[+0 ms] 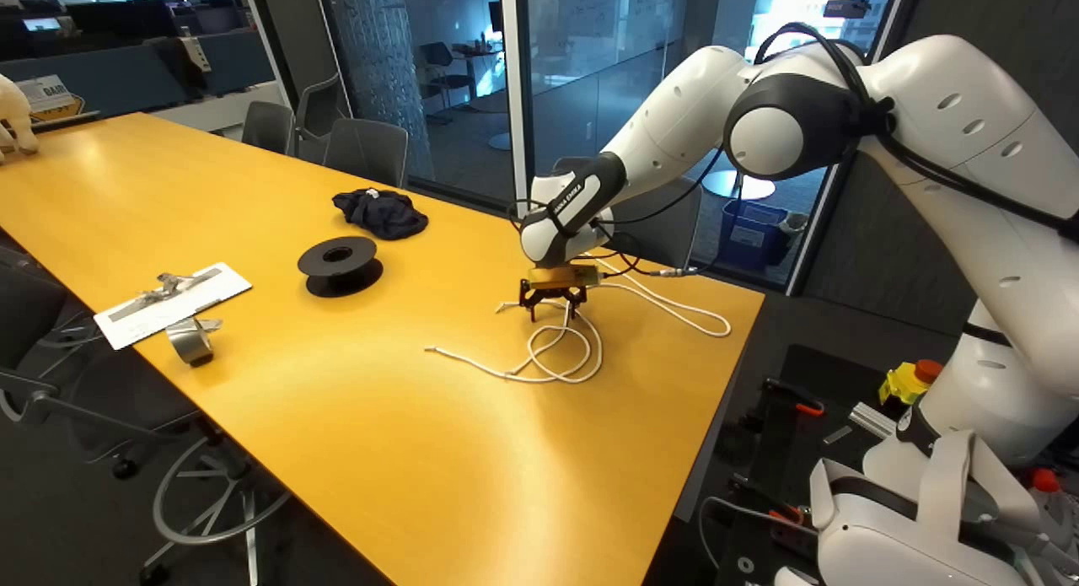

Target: Separate the two white ropes

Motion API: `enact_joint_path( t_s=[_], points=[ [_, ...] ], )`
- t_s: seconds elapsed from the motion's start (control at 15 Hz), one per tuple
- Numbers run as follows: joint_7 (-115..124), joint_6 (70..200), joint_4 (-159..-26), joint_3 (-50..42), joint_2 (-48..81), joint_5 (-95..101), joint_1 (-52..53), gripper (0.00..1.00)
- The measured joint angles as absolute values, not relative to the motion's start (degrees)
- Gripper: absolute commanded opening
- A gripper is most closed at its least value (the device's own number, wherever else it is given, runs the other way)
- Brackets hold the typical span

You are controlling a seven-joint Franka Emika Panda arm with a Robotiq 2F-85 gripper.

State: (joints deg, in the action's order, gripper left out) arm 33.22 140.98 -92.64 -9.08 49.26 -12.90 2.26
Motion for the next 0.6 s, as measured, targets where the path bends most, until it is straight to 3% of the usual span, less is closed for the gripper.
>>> enact_joint_path(
  t_s=[0.6],
  points=[
    [33.4,141.1,-92.7,-9.2,49.2,-12.5,3.1,1.0]
  ],
)
